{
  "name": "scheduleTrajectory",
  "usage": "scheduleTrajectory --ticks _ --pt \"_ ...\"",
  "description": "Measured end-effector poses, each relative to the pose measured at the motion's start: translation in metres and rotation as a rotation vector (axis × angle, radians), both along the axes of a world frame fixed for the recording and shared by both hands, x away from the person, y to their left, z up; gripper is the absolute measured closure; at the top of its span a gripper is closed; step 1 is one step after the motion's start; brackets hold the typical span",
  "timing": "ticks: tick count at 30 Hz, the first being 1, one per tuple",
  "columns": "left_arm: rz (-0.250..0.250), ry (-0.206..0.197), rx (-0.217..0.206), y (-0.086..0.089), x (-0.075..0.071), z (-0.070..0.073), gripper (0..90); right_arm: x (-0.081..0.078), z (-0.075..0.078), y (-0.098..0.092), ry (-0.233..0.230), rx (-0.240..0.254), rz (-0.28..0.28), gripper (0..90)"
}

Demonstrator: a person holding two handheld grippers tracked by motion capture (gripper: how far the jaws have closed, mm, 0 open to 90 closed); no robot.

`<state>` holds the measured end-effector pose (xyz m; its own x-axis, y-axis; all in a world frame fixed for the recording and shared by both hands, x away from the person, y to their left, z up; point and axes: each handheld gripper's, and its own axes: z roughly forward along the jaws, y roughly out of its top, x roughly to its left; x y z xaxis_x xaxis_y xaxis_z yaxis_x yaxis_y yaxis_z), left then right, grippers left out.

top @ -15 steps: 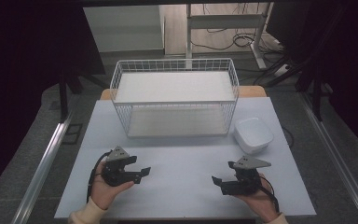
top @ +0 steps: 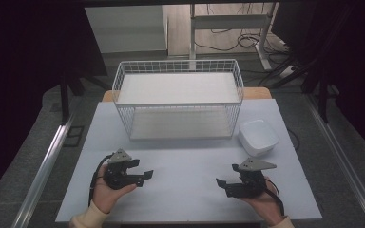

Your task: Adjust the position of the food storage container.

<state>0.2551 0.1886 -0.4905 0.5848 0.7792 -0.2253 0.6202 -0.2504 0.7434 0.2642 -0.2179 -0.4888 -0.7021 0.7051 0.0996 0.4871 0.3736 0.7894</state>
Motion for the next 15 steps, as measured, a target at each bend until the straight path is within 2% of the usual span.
scheduleTrajectory --ticks 7,15 --pt "-0.002 0.003 -0.003 0.0004 0.0003 -0.0004 26.5 -0.0001 0.0002 0.0019 0.005 -0.012 0.008 19.5" --pt "-0.004 -0.001 -0.01 0.0003 0.0006 0.0004 26.8 0.0 0.0031 0.0022 0.012 0.0 0.031 23.5"
